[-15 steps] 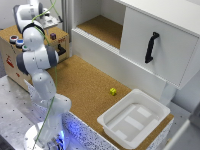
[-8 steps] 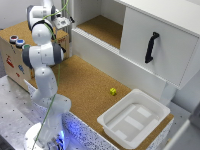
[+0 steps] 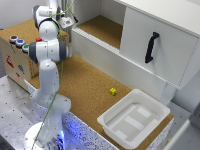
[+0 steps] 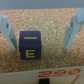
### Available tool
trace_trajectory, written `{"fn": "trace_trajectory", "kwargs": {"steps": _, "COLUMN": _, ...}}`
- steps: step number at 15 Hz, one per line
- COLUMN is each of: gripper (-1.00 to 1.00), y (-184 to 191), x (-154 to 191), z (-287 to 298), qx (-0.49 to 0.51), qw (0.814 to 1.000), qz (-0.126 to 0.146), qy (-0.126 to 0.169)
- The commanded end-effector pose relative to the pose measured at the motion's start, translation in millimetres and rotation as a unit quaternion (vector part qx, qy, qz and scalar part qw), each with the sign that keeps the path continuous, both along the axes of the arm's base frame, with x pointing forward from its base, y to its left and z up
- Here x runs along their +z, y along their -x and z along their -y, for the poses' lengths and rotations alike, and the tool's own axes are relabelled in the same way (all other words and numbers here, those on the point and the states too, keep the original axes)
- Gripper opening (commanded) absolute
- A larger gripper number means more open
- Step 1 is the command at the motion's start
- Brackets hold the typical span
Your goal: Turn off the green led light
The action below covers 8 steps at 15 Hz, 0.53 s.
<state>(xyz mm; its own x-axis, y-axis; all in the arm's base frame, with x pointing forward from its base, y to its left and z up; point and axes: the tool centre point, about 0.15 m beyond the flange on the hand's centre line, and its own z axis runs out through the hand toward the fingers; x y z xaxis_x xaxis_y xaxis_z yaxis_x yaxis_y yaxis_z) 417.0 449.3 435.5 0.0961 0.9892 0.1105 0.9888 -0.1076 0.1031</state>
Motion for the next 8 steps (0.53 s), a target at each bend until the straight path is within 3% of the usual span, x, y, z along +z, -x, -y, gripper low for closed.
{"fn": "trace_trajectory", "kwargs": {"steps": 1, "gripper": -1.00, "y": 1, "x": 6, "z": -33, "qx": -0.013, "qw": 0.993, "qz": -0.031, "qy": 0.113}}
{"fn": "trace_trajectory", "kwargs": {"steps": 8, "gripper": -1.00, "y": 18, "x": 2, "z": -26, "qx": -0.039, "qw": 0.991, "qz": -0.030, "qy": 0.125}}
